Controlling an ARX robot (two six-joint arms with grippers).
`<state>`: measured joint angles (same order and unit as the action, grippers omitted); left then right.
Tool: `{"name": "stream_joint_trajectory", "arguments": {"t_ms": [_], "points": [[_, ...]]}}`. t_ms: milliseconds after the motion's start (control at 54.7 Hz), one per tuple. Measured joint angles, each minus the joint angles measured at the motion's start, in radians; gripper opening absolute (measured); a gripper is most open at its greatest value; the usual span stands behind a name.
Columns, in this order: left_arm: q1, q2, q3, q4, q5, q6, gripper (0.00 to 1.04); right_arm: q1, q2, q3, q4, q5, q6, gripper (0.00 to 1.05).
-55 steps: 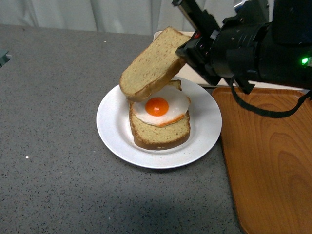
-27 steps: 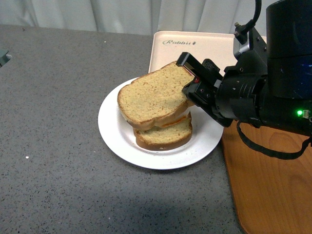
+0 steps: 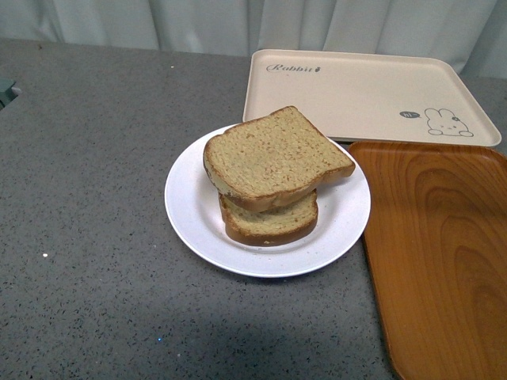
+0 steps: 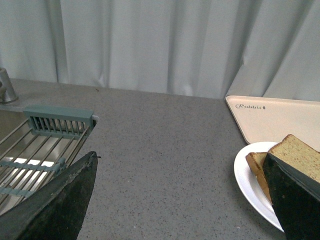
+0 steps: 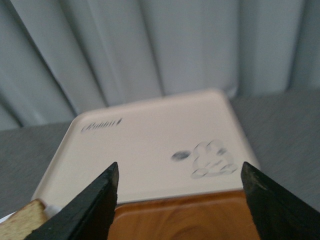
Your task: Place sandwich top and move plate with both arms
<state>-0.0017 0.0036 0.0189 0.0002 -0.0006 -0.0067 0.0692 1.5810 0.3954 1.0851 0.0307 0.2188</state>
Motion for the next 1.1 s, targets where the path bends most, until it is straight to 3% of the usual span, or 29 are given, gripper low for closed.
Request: {"name": "stream_joint_trajectory", "arguments": {"t_ms": [55,146,201,347,420,859,987,1096], "points": [[0.000,0.000,0.000,0.000,0.000,0.000,0.98,-0.059,-0.158,-0.123,0.037,-0.011,-0.109,0.58],[0.000,0.000,0.000,0.000,0.002,0.001,0.98,-0.070,-0.448,-0.298,-0.120,-0.023,-0.171,0.40],[0.000,0.000,0.000,0.000,0.001,0.000,0.98,-0.070,-0.634,-0.365,-0.304,-0.029,-0.189,0.32],[0.000,0.000,0.000,0.000,-0.001,0.000,0.98,-0.069,-1.405,-0.389,-0.985,-0.032,-0.208,0.02],[0.000,0.000,0.000,0.000,0.001,0.001,0.98,-0.069,-1.560,-0.389,-1.079,-0.031,-0.214,0.01],[0.000,0.000,0.000,0.000,0.001,0.001,0.98,-0.069,-1.576,-0.389,-1.083,-0.032,-0.216,0.01],[0.000,0.000,0.000,0.000,0.001,0.002,0.98,-0.069,-1.576,-0.389,-1.083,-0.032,-0.216,0.30],[0.000,0.000,0.000,0.000,0.001,0.001,0.98,-0.069,-1.576,-0.389,-1.083,-0.032,-0.216,0.48]]}}
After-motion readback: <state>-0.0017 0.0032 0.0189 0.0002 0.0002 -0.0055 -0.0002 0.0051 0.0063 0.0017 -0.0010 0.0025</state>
